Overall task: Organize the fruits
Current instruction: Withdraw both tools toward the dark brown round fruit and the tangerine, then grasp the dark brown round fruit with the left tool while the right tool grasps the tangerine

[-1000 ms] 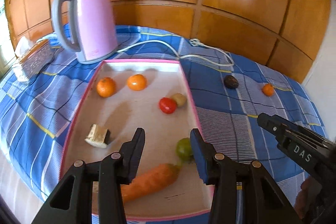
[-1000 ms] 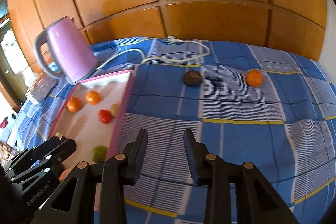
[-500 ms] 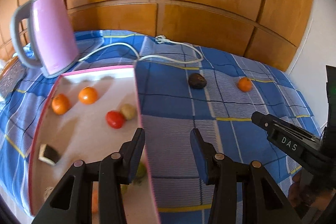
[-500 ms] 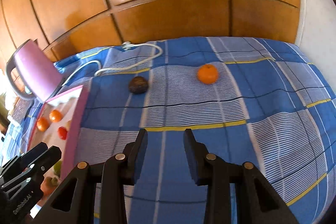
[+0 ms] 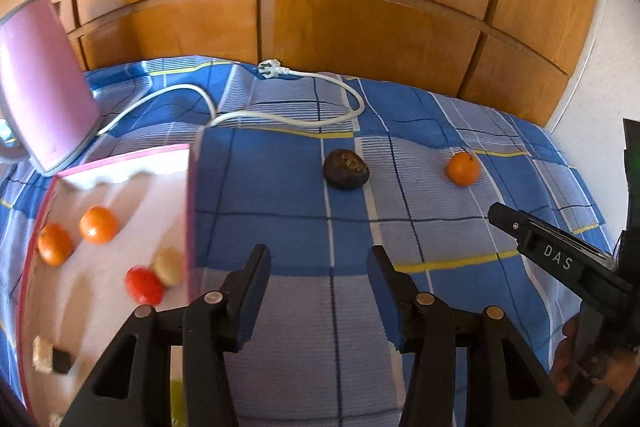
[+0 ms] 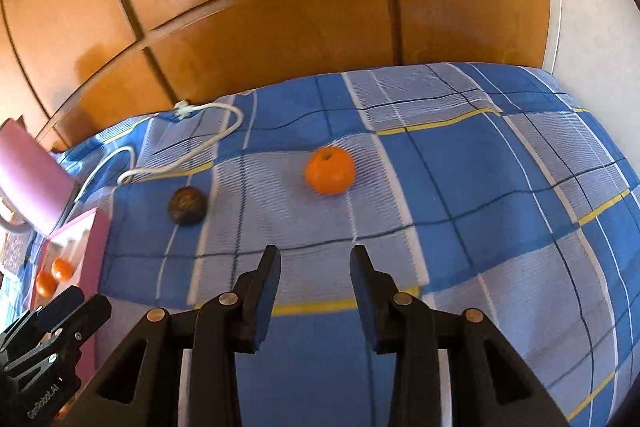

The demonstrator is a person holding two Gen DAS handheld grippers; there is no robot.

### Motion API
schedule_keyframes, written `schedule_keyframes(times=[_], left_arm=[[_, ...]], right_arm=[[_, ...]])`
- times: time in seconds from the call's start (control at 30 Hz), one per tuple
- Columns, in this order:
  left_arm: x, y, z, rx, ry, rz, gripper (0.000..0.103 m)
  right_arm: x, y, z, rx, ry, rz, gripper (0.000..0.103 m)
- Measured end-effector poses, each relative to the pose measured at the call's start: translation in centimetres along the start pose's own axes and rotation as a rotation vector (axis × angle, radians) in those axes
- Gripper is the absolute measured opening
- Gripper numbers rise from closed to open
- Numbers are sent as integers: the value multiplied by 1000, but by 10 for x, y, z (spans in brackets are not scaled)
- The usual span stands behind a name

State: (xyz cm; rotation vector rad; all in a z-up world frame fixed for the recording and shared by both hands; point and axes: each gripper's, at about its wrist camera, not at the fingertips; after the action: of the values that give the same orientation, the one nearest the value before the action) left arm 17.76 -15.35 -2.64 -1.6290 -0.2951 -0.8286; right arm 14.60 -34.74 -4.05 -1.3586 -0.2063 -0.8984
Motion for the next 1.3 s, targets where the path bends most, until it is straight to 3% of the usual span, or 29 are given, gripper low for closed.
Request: schedule_keyframes(times=[0.57, 0.87, 1.1, 1.23, 1.3], left_arm=[[43, 75, 1, -40, -34, 54, 57], [54, 95, 3, -48, -35, 49, 57], [64, 113, -9, -36, 25, 52, 57], [62, 127, -13, -58, 33, 81, 44], [59, 126, -15, -52, 39, 69, 44]], right_arm=[[48, 69, -2, -25, -10, 20, 37], [49, 74, 5, -43, -77, -18, 38], [52, 80, 1, -18, -42, 12, 47], [51, 85, 0, -27, -42, 9, 47], [51, 85, 0, -28, -45, 11, 40]])
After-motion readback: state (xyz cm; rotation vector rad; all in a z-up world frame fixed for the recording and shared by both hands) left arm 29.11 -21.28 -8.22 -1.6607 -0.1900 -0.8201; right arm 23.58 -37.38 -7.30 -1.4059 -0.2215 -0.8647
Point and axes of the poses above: each gripper's, at about its wrist camera, not at the fingertips, and y roughly the way its jaws point, z to its left, x to its top, and after that the axes turned 7 degrees about y, right-handed
